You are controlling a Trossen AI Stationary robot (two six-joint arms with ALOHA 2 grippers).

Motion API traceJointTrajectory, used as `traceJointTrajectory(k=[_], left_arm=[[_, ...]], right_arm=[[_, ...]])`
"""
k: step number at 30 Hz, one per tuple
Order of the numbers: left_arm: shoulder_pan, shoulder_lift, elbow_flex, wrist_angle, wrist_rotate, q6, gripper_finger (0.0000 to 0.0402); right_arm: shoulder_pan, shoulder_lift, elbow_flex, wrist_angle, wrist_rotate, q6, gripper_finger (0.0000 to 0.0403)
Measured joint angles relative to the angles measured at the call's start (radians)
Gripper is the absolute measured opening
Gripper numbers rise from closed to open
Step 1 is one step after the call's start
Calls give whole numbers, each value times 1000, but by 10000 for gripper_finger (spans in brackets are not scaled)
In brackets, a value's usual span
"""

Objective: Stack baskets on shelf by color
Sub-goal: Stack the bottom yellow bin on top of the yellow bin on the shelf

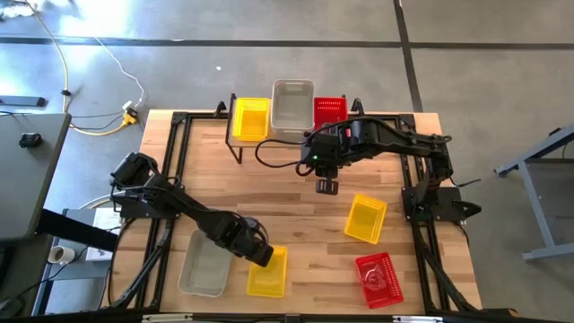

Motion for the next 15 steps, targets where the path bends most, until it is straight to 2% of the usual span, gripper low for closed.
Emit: traceJointTrajectory(k=[8, 15], left_arm=[[1, 0, 0, 0, -46, 0, 11], [3, 0, 0, 0, -68, -3, 11]], right_arm=[[0, 0, 0, 0, 0, -7, 108], [0, 0, 0, 0, 0, -9, 108]])
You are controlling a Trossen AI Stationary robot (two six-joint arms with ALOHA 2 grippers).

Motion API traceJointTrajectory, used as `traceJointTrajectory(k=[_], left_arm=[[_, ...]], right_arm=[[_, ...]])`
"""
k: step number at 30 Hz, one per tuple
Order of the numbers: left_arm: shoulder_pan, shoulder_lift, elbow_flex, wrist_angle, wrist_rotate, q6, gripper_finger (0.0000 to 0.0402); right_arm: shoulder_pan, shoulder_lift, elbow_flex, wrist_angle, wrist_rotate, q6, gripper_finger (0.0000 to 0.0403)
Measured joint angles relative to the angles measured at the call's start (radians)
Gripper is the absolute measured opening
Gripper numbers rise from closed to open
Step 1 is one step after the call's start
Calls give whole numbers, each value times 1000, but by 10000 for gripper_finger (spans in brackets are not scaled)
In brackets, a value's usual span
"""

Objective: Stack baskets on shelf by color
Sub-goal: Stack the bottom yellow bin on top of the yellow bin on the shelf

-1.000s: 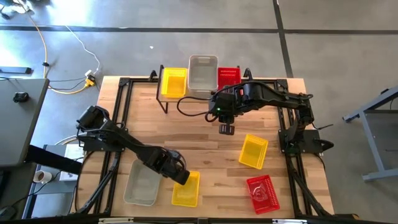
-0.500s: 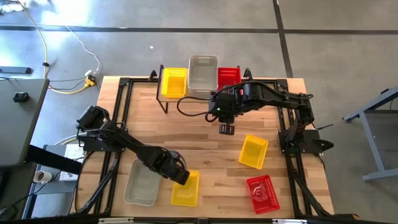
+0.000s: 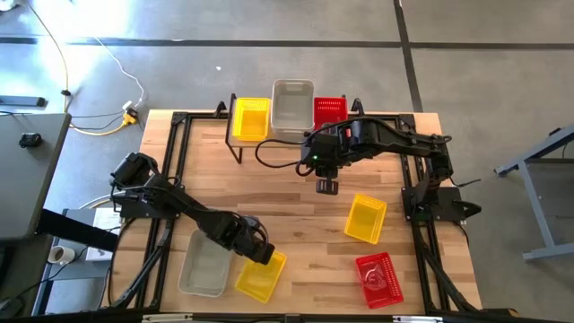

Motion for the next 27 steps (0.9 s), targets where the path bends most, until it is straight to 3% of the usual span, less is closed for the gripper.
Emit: traceJointTrajectory(k=[15, 27], left_arm=[[30, -50, -1, 29, -11, 35, 2], [78, -197, 0, -37, -58, 116, 4]], right_arm=[[0, 0, 0, 0, 4, -25, 108], [-3, 0, 0, 0, 16, -26, 108]])
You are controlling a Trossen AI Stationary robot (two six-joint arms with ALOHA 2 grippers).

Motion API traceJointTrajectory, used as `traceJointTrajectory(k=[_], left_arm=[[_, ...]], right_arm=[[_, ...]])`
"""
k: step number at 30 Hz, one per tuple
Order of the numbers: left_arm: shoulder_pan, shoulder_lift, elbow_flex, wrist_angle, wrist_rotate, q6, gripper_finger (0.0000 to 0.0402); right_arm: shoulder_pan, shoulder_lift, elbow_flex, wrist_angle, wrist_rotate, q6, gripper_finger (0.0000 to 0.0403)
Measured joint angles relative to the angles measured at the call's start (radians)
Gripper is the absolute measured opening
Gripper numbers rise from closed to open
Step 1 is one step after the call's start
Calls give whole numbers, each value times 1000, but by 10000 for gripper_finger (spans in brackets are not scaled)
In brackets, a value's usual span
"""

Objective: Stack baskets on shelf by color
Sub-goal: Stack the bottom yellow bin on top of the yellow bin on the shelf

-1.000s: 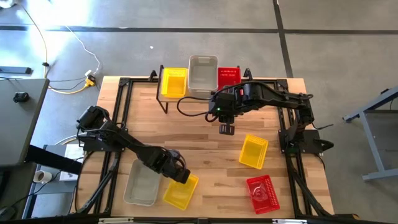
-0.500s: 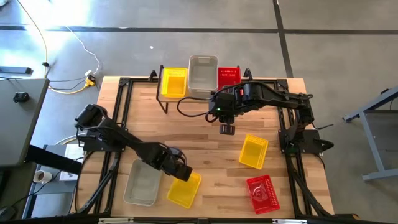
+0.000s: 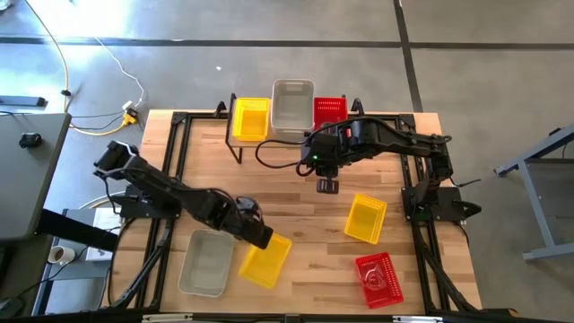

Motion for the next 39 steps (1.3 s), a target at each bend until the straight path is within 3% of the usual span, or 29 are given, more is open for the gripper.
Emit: traceJointTrajectory(k=[9, 18, 26, 39], left_arm=[[108, -162, 1, -108, -14, 134, 4], [324, -350, -2, -216, 2, 325, 5], [539, -479, -1, -212, 56, 492, 5], [857, -480, 133, -206, 152, 755, 5]], right_arm=[[0, 0, 0, 0, 37, 0, 108], [0, 0, 0, 0, 36, 36, 108], [0, 0, 0, 0, 36, 107, 108], [-48, 0, 0, 0, 36, 234, 108]])
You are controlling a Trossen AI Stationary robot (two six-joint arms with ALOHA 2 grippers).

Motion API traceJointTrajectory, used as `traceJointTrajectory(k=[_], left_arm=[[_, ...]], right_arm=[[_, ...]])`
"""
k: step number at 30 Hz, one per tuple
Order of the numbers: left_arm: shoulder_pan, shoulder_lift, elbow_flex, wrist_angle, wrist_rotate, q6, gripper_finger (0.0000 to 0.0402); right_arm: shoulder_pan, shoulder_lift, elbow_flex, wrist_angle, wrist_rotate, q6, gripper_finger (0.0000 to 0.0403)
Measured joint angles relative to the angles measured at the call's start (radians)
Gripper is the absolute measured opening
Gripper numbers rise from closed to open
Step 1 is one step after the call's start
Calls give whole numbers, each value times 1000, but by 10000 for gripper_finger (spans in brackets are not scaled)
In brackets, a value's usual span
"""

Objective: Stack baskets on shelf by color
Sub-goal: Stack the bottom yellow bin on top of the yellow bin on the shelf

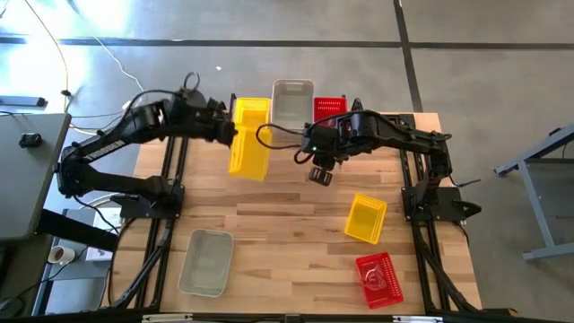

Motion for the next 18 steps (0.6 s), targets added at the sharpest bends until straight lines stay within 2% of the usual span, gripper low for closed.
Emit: traceJointTrajectory(k=[5, 9, 12, 18], left_arm=[[102, 46, 83, -1, 9, 102, 5], [192, 101, 168, -10, 61, 180, 5], [252, 149, 240, -56, 99, 232, 5], [354, 243, 356, -145, 114, 293, 5]], right_arm=[[-26, 0, 0, 0, 0, 26, 108], [-52, 0, 0, 0, 21, 48, 108], [-71, 0, 0, 0, 53, 62, 108], [-129, 0, 0, 0, 56, 18, 108]])
